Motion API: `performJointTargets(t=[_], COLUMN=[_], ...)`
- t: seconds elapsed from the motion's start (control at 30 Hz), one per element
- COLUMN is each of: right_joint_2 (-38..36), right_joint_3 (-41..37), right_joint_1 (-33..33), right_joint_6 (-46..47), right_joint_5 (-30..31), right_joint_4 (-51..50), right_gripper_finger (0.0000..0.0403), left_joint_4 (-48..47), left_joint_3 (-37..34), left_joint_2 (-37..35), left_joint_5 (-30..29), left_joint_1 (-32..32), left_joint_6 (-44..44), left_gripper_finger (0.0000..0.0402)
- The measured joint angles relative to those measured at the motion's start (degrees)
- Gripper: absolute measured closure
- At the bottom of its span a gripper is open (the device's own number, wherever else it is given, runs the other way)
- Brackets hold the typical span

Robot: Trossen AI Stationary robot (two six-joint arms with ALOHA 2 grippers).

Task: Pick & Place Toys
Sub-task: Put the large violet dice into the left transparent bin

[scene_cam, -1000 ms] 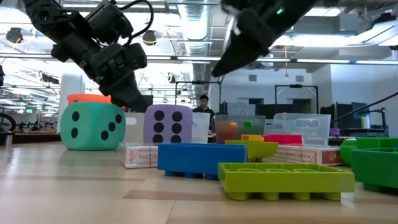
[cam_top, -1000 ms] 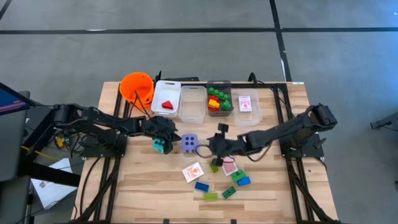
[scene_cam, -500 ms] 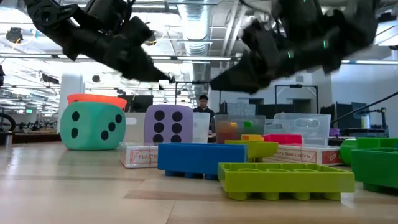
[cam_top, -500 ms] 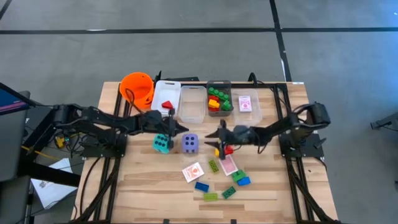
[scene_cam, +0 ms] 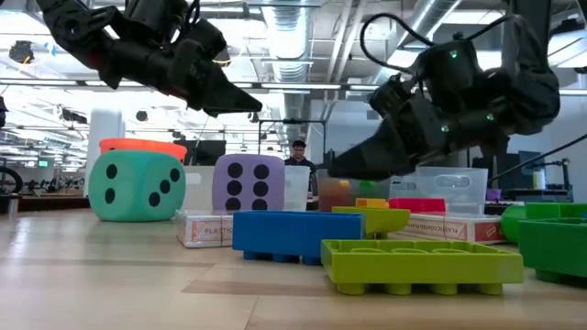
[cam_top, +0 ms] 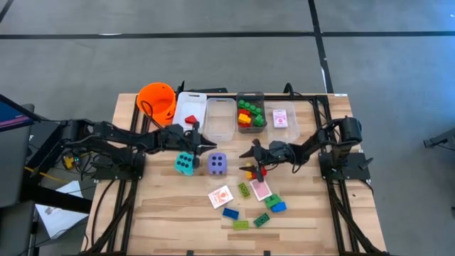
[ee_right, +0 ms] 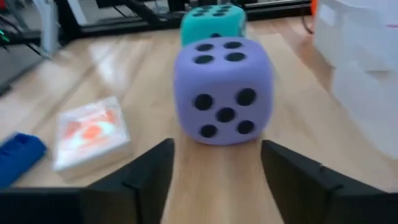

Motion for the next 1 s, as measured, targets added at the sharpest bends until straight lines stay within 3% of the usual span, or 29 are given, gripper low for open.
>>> performJointTargets(t=[0.3,0.53,0.7,0.83,1.0], right_joint_2=[0.0,0.0,0.2,0.2,0.2], right_joint_3=[0.0,0.2,3.0,4.9,5.5], right_joint_1=[0.0,-0.6,-1.0,0.2,3.5], right_joint_6=[-3.9,2.0,3.8,2.3,-1.5], right_joint_5=[0.1,1.7,1.5,1.9,9.8], right_joint_4=[-0.5,2.2,2.3,-4.2,-7.6], right_gripper_finger=[0.0066,0.0040,0.0039,0.0039,0.0027], left_joint_4=[0.5,5.1,5.0,5.0,5.0], left_joint_3=[0.0,-0.1,-0.1,-0.1,-0.1], left_joint_2=[0.0,0.0,0.0,0.0,0.0], left_joint_5=[0.1,0.1,0.0,0.0,0.0], left_joint_1=[-2.4,-2.1,-2.1,-2.1,-2.1], left_joint_6=[-5.6,-5.5,-5.6,-5.6,-5.6], left_gripper_finger=[0.0279,0.0221,0.0207,0.0207,0.0213])
